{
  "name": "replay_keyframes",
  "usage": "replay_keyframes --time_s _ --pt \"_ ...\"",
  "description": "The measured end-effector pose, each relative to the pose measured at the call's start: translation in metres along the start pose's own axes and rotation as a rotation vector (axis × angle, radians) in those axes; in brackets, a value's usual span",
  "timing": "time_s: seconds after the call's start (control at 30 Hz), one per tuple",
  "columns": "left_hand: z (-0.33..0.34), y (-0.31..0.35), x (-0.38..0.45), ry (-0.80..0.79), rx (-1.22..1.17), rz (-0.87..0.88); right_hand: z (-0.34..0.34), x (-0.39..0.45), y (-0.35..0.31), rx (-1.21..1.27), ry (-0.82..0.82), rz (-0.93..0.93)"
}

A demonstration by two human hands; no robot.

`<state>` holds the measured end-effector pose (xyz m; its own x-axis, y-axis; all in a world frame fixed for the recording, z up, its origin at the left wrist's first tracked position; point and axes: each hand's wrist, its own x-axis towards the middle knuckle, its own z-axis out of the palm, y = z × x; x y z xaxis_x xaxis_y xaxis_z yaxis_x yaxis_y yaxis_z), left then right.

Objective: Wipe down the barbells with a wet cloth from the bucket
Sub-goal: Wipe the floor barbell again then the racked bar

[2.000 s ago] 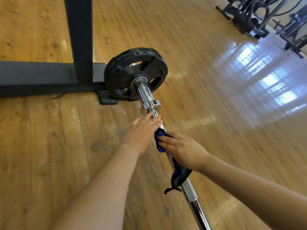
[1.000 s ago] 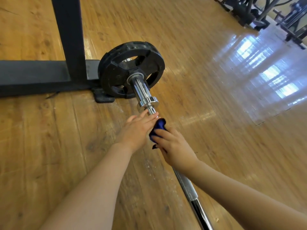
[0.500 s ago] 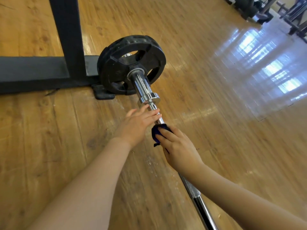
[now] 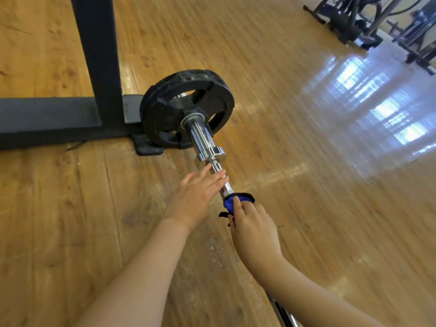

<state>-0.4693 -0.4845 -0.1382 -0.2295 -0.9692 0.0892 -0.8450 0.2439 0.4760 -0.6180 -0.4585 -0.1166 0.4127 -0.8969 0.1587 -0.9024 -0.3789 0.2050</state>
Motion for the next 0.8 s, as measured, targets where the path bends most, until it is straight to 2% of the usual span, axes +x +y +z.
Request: replay_keyframes --time_s 0.17,0.23,0.3,0.4,0.47,0.57,0.67,0.8 --pt "0.008 0.004 -0.002 0.059 -0.067 0.002 -0.008 0.027 -0.008 0.04 -0.015 0.142" --pt "0.011 0.005 -0.003 0.087 -0.086 0.002 -0.013 0.043 -0.011 0.15 -0.184 0.239" --pt "0.013 0.002 -0.002 0.109 -0.082 0.018 -0.007 0.044 -0.011 0.151 -0.237 0.256" --pt "0.012 -0.003 0.001 0.139 -0.04 0.035 -0.006 0.029 -0.014 -0.059 -0.111 0.131" --pt "0.007 -0.002 0.002 0.099 -0.049 0.027 0.002 0.02 -0.012 -0.099 -0.041 0.037" --pt "0.006 -0.003 0.001 0.029 -0.042 0.007 0.008 0.013 -0.006 -0.073 0.073 -0.038" --pt "0.007 -0.004 0.001 0.024 -0.04 -0.004 0.011 0.007 0.003 0.014 0.094 -0.07" --pt "0.006 -0.005 -0.001 0.027 -0.019 0.011 0.008 -0.007 0.022 0.203 0.138 -0.208"
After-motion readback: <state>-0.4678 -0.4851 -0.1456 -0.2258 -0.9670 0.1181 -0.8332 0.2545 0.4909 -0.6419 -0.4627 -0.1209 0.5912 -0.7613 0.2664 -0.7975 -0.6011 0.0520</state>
